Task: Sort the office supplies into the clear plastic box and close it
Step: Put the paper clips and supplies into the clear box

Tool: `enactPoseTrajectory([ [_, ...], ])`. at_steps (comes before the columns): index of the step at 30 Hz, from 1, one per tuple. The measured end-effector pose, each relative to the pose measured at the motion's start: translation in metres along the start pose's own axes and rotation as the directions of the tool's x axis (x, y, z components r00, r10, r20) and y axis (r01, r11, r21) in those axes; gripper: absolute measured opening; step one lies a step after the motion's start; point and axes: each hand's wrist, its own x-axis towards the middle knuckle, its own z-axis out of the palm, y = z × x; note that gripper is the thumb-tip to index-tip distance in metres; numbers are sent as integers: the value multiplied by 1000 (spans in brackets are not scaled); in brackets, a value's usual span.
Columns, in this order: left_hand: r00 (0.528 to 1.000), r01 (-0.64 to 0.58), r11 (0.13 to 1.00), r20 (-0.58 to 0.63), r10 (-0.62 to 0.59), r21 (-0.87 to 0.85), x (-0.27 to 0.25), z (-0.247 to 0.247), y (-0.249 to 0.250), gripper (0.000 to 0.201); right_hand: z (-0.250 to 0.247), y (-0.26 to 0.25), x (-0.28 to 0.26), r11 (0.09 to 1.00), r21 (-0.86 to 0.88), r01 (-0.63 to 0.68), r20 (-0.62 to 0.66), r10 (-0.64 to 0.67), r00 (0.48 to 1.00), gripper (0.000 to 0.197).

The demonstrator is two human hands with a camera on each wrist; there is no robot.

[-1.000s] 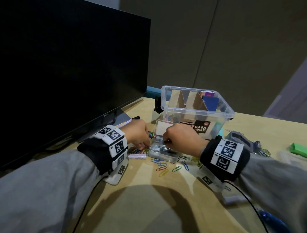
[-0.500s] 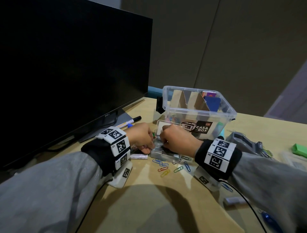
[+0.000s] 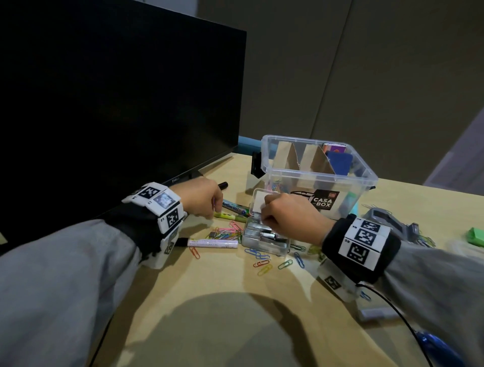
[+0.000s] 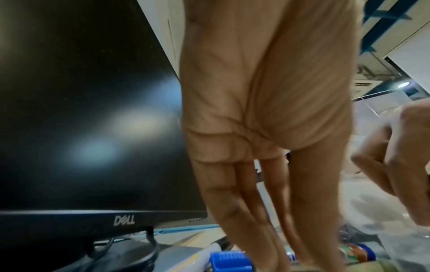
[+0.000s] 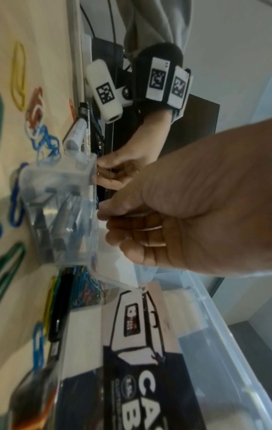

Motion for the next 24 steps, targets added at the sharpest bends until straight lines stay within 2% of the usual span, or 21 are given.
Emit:
enactPoseTrajectory([
  [2,996,-53,996,81,47,65,0,4,-4,19,-1,0,-4,1000,11,19,-6,-19,1000,20],
  [7,981,-113,986,172,91,123,2,16,0,21,3,4,-17,999,43,20,-8,-20,1000,23],
  [16,977,-184,967,143,159,179,5,17,8,10,-6,32,-42,995,38,-96,-23,97,995,22],
  [20,978,-189,965,121,169,183,5,13,12,20,-10,42,-52,989,38,-140,-38,141,989,21],
  [22,980,-192,960,89,178,202,6,12,13,18,-10,45,-55,988,36,-151,-39,153,988,21],
  [24,980,-180,964,119,159,196,7,11,14,14,-9,46,-58,987,40,-154,-40,155,987,21],
])
